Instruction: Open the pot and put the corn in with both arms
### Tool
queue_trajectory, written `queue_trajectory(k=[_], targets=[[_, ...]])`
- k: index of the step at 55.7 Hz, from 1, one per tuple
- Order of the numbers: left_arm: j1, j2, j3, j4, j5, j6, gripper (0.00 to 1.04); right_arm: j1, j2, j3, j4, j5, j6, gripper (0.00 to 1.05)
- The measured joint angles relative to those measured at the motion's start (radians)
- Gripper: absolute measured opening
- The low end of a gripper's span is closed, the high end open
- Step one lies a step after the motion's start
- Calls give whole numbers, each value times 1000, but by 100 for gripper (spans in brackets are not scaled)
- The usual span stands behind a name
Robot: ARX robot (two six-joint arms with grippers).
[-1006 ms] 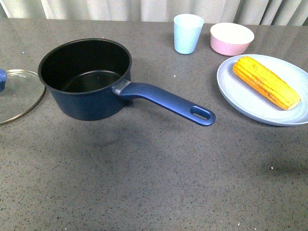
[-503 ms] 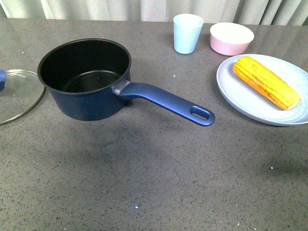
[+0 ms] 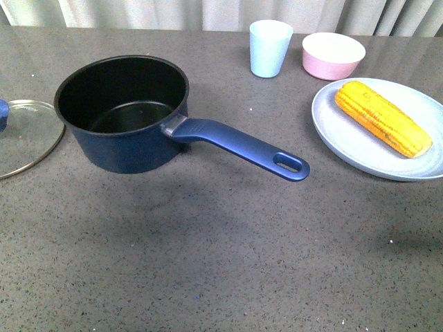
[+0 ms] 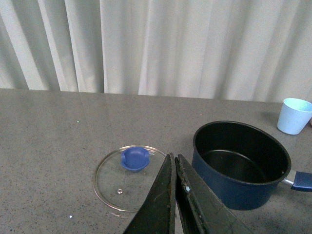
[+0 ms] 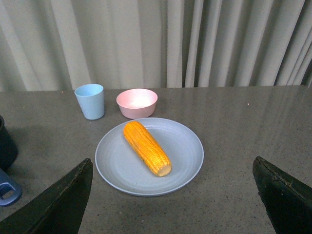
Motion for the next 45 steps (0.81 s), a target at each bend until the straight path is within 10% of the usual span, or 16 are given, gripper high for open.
queue_trajectory(k=[45], targets=[[-1,-193,0,-210,0,0,4,0,0,0,0,0,0,96]])
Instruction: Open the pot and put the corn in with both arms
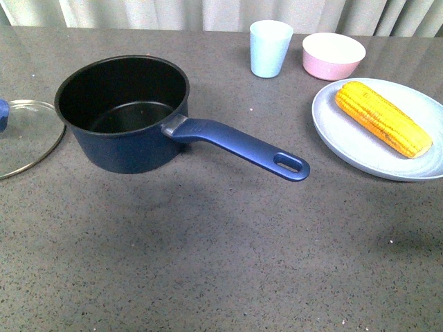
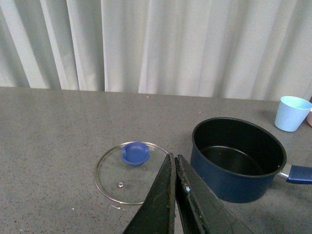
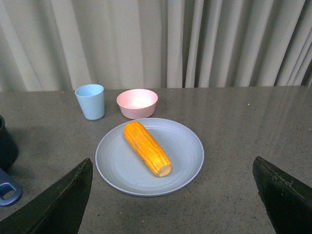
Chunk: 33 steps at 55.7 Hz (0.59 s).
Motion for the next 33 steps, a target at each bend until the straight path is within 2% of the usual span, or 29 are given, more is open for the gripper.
queue_trajectory(k=[8,26,29,33], targets=[[0,0,0,0,0,1,33,0,0,0,0,0,0,96],[0,0,0,0,0,1,84,0,0,0,0,0,0,96],[0,0,0,0,0,1,96,0,0,0,0,0,0,96],[0,0,0,0,0,3,95,0,0,0,0,0,0,96]])
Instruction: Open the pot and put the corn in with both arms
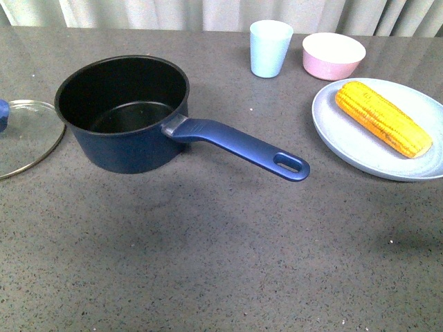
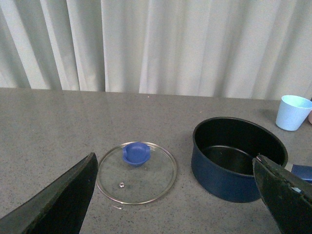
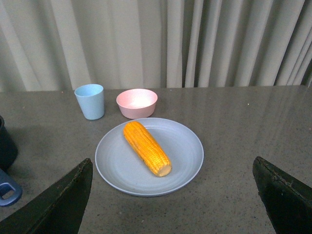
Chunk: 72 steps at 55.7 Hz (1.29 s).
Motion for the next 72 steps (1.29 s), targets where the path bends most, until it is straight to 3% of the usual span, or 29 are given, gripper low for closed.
queue_trajectory(k=[7,12,16,24,36,40,52,72], targets=[[0,0,0,0,0,0,96,-6,16,8,-26,-21,16,96],[0,0,0,0,1,0,96,-63,224,136,-322,-160,136,96],[0,0,0,0,0,0,96,-99,362,181,-373,-190,171,96],[0,0,0,0,0,0,96,-154,629,277,-183,-213,123,96],[0,0,0,0,0,0,96,-151,1095,469,150,-177,-87,96],[0,0,0,0,0,0,96,-142,1252,542,200,-172,-138,96],[0,0,0,0,0,0,96,-81,1680,812,199,-161,-193,96],[0,0,0,0,0,0,96,2,1946,1047,134,-130,-263,96]])
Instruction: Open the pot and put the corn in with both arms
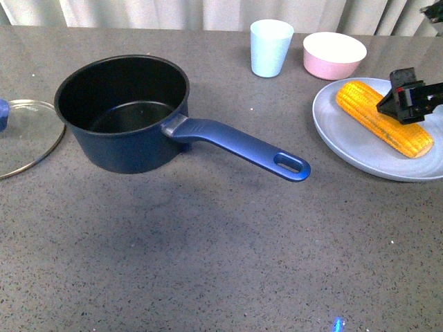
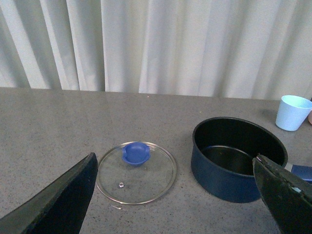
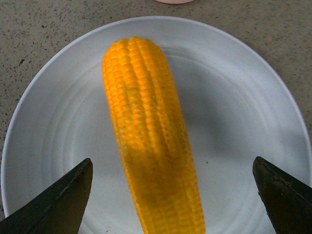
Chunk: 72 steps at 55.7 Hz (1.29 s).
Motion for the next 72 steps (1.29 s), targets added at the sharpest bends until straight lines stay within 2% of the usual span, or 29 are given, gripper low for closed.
queue_trajectory(k=[14,21,37,47,53,59,72], targets=[[0,0,0,0,0,0,96,26,101,66,-24,10,-59,95],[0,0,0,0,0,0,96,31,114,67,-24,13,-72,74],[0,0,0,0,0,0,96,30,106,62,-31,-16,-75,35],[0,0,0,0,0,0,96,36,45,60,-54,-74,-58,23],[0,0,0,0,0,0,96,95,-39,106,-87,-132,-16,18],[0,0,0,0,0,0,96,170,-47,186,-111,-145,10,16],[0,0,0,0,0,0,96,391,81,446,-202,-174,62,14]])
